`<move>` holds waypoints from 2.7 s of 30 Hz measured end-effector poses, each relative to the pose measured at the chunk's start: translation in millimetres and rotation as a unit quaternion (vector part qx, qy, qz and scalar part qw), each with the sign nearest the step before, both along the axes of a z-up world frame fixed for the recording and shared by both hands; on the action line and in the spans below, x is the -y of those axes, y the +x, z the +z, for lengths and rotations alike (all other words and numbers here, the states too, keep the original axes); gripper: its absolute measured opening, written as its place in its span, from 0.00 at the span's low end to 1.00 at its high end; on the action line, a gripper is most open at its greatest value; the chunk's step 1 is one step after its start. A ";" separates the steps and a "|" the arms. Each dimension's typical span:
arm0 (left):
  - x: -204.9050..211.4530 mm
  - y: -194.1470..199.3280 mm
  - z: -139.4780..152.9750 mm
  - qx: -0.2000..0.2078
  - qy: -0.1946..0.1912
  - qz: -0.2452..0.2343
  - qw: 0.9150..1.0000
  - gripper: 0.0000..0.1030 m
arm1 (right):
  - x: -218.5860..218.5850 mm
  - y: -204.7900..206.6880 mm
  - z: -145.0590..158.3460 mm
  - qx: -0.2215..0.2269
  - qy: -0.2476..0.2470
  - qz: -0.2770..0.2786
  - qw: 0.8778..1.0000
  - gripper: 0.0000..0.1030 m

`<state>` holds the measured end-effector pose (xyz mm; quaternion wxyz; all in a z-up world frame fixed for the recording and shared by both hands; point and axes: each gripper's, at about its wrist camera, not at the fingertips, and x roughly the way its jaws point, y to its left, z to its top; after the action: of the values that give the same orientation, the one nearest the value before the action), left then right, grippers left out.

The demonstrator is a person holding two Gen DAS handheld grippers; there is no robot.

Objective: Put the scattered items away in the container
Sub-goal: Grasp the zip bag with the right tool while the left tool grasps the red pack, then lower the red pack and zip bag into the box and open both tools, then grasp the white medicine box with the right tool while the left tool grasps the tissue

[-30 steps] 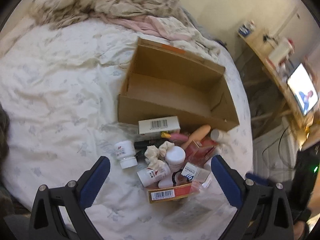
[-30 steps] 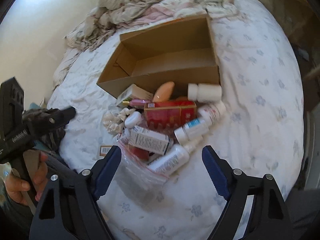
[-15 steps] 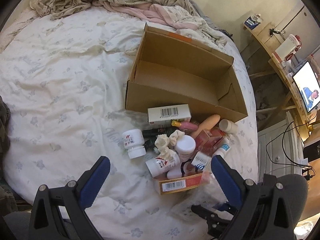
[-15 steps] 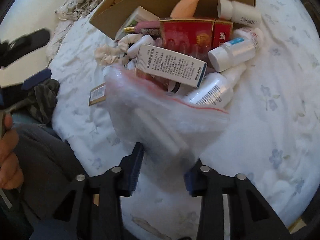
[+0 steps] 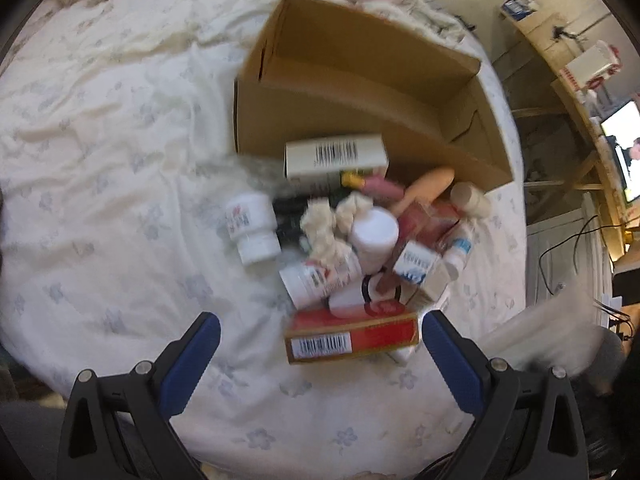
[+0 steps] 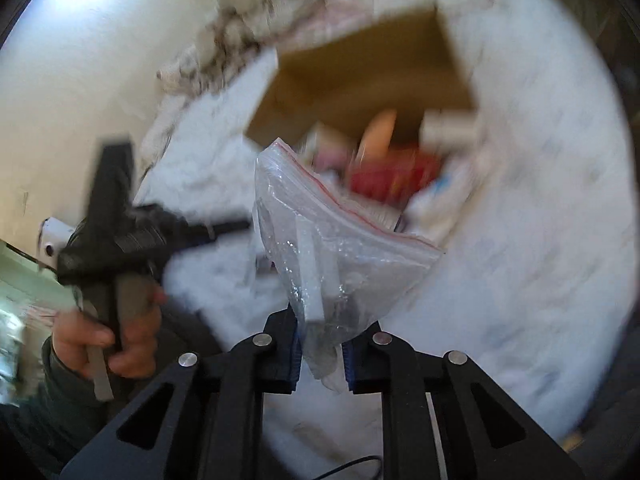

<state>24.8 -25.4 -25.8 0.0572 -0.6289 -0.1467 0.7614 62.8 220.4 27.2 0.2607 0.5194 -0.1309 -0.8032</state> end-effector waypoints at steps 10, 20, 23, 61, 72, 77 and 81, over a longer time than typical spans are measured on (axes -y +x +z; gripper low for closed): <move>-30.5 1.2 -31.4 0.037 -0.039 -0.005 0.999 0.98 | -31.8 -11.2 -11.8 0.012 -0.063 -0.027 0.998 0.17; -12.7 8.5 -28.4 0.010 -0.045 0.019 0.999 0.86 | -40.1 -18.0 -6.8 0.007 -0.091 -0.025 0.996 0.17; -8.1 14.8 -7.8 -0.020 -0.053 0.014 0.998 0.86 | -40.5 -23.8 -5.5 0.014 -0.093 -0.025 0.995 0.17; -57.3 -196.8 -17.5 -0.100 -0.236 -0.046 0.965 0.88 | 37.2 -234.4 -58.4 0.012 0.125 0.068 0.990 0.44; -30.7 -178.0 37.5 -0.149 -0.182 -0.003 0.972 0.89 | 9.9 -225.4 -21.2 -0.034 0.107 0.036 0.993 0.77; -28.9 -151.6 59.2 -0.165 -0.185 -0.015 0.969 0.89 | 16.8 -211.5 5.0 -0.052 0.085 0.018 0.995 0.77; -31.5 -117.0 55.4 -0.162 -0.184 -0.054 0.968 0.89 | 16.4 -193.5 17.3 -0.060 0.074 0.018 0.995 0.77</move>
<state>-92.2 6.0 29.6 0.0046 -0.5038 0.0409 0.8628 -130.7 204.0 44.5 0.2431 0.4900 -0.0461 -0.8358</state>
